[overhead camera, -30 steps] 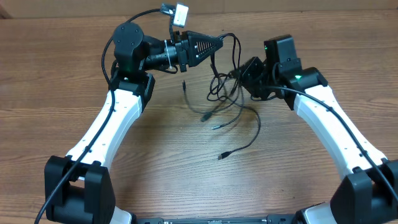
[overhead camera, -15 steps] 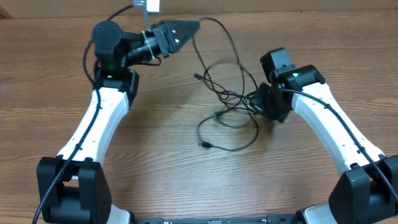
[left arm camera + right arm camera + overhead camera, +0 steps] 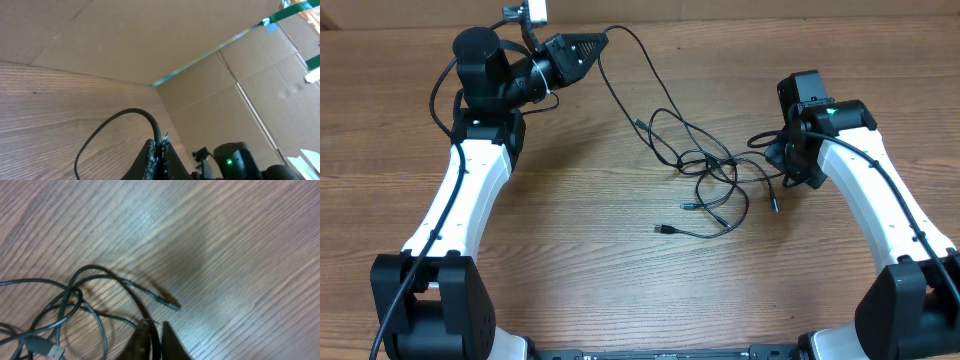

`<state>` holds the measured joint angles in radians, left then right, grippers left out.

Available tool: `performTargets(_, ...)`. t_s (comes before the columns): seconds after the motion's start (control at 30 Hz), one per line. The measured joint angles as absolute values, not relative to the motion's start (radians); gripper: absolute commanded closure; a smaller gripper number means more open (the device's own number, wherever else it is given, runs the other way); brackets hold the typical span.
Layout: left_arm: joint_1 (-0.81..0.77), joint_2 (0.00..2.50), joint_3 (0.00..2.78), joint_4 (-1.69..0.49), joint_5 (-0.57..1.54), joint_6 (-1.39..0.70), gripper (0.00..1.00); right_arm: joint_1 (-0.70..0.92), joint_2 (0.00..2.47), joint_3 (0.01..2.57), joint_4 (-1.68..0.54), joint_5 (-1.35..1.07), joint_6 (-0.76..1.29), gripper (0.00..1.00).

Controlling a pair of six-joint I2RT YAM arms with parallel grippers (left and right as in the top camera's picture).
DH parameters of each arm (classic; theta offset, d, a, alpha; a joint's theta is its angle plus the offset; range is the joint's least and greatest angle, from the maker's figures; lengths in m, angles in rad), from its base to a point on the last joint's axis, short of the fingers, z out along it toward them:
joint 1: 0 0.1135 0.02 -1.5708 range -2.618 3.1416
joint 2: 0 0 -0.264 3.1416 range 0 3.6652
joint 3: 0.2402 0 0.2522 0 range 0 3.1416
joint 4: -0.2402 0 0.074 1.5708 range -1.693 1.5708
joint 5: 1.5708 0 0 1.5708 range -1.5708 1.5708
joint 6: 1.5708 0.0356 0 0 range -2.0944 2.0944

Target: Untangle cables

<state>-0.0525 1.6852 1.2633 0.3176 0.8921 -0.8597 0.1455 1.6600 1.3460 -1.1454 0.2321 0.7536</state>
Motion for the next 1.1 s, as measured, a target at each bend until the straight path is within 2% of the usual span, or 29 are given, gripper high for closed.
performTargets(0.07,-0.052,1.685,1.263,0.309,0.892,-0.845,0.96,0.141,1.66,1.346,-1.136,0.246,0.738,0.42)
performTargets(0.1,-0.052,1.685,1.263,0.308,0.893,-0.835,0.96,0.139,1.66,1.346,-1.134,0.248,0.728,0.34)
performTargets(0.23,-0.058,1.685,1.263,0.303,0.901,-0.783,0.96,0.126,1.661,1.356,-1.116,0.226,0.689,0.17)
performTargets(0.3,-0.067,1.685,1.263,0.302,0.902,-0.772,0.96,0.124,1.662,1.378,-1.087,0.156,0.642,0.14)
performTargets(0.53,-0.118,1.685,1.263,0.306,0.9,-0.754,0.96,0.135,1.673,1.425,-0.759,-0.329,0.601,0.16)
performTargets(0.7,-0.145,1.685,1.263,0.331,0.883,-0.764,0.96,0.216,1.744,1.425,-0.663,-0.445,0.633,0.16)
performTargets(0.87,-0.151,1.685,1.276,0.344,0.874,-0.802,0.96,0.337,1.83,1.424,-0.591,-0.467,0.709,0.25)
performTargets(0.97,-0.151,1.685,1.302,0.345,0.866,-0.828,0.96,0.386,1.865,1.423,-0.554,-0.472,0.744,0.52)
performTargets(1.0,-0.151,1.685,1.312,0.344,0.862,-0.833,0.96,0.397,1.869,1.423,-0.555,-0.471,0.747,0.72)
performTargets(1.07,-0.151,1.685,1.336,0.344,0.854,-0.839,0.96,0.419,1.874,1.423,-0.577,-0.46,0.759,0.96)
performTargets(1.1,-0.151,1.685,1.349,0.344,0.851,-0.84,0.96,0.427,1.874,1.423,-0.593,-0.455,0.763,0.96)
